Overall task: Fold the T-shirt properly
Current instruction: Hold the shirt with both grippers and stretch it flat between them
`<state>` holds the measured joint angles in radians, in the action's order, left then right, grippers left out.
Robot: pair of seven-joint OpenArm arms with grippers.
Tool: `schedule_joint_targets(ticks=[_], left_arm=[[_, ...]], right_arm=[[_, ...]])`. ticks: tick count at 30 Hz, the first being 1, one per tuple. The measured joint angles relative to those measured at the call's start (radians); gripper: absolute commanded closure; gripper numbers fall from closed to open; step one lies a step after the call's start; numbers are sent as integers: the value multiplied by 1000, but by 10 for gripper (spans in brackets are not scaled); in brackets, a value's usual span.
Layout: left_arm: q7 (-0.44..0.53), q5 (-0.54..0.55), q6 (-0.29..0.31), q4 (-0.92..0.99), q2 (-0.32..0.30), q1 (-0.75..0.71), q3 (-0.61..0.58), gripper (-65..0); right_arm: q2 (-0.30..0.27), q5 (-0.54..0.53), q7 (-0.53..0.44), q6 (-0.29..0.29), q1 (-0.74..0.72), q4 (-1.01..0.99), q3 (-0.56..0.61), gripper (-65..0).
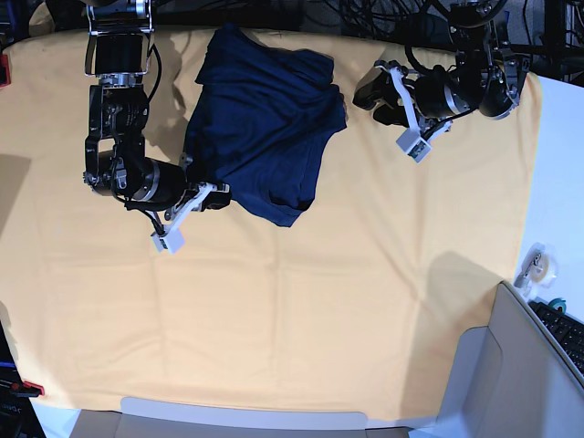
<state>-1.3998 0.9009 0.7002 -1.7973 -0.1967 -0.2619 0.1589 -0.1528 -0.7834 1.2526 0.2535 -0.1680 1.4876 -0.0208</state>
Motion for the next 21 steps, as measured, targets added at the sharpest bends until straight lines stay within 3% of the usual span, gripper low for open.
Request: schedule_joint_targets(ticks=[4,6,12,17,21], left_arm=[[15,209,0,187,-3,2,17,-292],[18,265,0,236,0,-1,17,-292],[16,309,0,245,0,-18,16,-307],[12,324,0,194,-3,-45,-83,-388],[6,318,-1,162,5,-66,-111,-390]], right_arm=[[-1,0,-5,1,2,1,2,0],[-1,0,-4,0,2,2,2,0],[-1,0,-4,0,2,2,2,0],[-1,0,-3,0,2,2,1,0],[-2,1,-4,0,2,2,0,0]])
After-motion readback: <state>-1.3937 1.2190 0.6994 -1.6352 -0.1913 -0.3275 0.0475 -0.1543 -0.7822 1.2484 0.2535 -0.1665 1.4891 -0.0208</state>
